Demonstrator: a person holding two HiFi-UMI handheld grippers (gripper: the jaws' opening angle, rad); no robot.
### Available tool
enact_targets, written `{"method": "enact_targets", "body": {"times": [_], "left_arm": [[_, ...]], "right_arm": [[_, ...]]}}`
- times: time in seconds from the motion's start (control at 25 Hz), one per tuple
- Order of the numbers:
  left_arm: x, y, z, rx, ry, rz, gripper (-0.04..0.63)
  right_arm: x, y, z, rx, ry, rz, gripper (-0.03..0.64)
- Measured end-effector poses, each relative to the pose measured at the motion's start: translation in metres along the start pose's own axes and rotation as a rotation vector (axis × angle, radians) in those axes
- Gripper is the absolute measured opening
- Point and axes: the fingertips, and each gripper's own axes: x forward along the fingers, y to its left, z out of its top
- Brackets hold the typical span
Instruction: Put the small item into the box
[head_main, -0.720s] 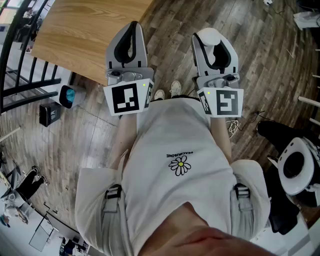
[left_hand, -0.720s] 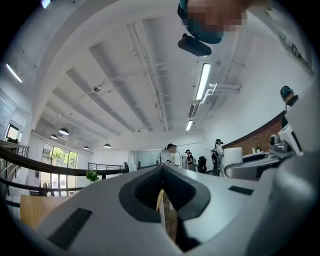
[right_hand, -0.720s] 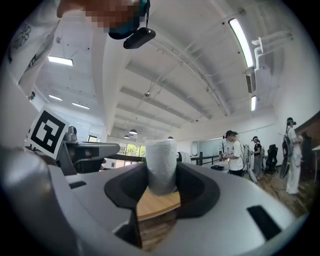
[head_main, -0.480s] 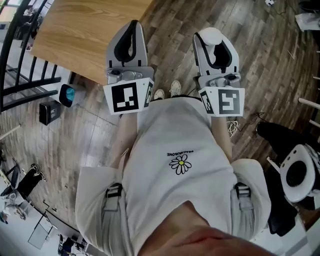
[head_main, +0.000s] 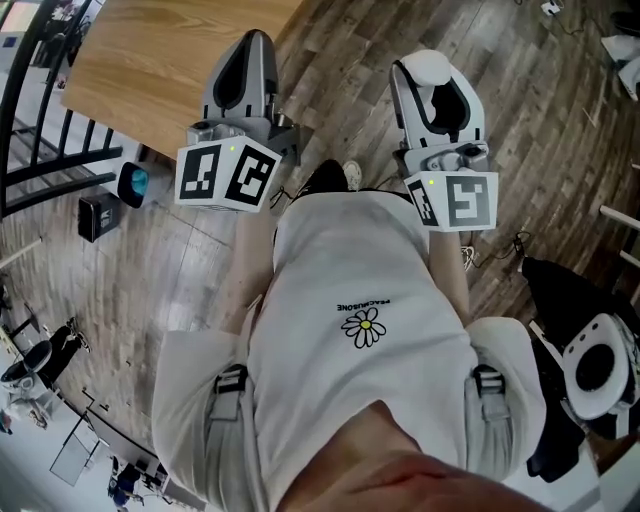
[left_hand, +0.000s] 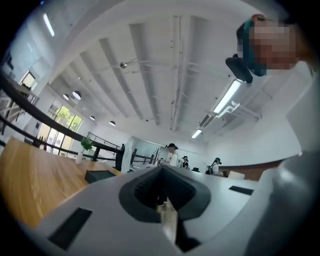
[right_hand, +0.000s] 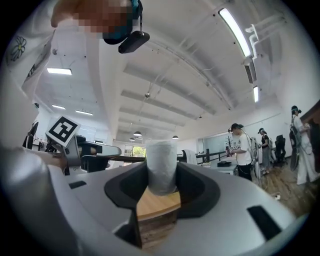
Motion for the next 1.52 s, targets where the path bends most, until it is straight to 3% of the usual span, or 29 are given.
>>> {"method": "enact_targets", "body": {"times": [0.08,0.32,0.72,0.96,1.2,1.4,1.52], "left_arm": [[0.000,-0.003,0.000,0.079,-0.002,0.029,0.015],[0.007,-0.002,0.011,0.089,-0.058,0.047,0.015],[0.067,0.020,0.020,0.271,-0.098,0.043,0.015],[0.131,0.058,0.025,0.286,-0.134,0.064,0.015],[0.204,0.093,0.053,0.292,-0.194,0.069,0.015],[0.258,0.138,0.065,0.373,-0.214,0.098,0.015],[0.291,0.171,0.067,0.334,-0.209,0.123,0.014]], "right_arm": [[-0.002,-0.006,-0.005,0.004,0.006,0.007,0.170],[0.003,-0.017,-0.015,0.069,0.013,0.010,0.169],[0.060,-0.037,-0.021,0.034,-0.021,0.017,0.169],[0.132,-0.065,-0.025,0.004,-0.034,0.039,0.169],[0.234,-0.087,-0.017,-0.017,-0.042,0.119,0.170],[0.327,-0.098,-0.026,0.040,-0.029,0.129,0.170],[0.376,-0.100,-0.033,0.067,-0.013,0.172,0.170]]}}
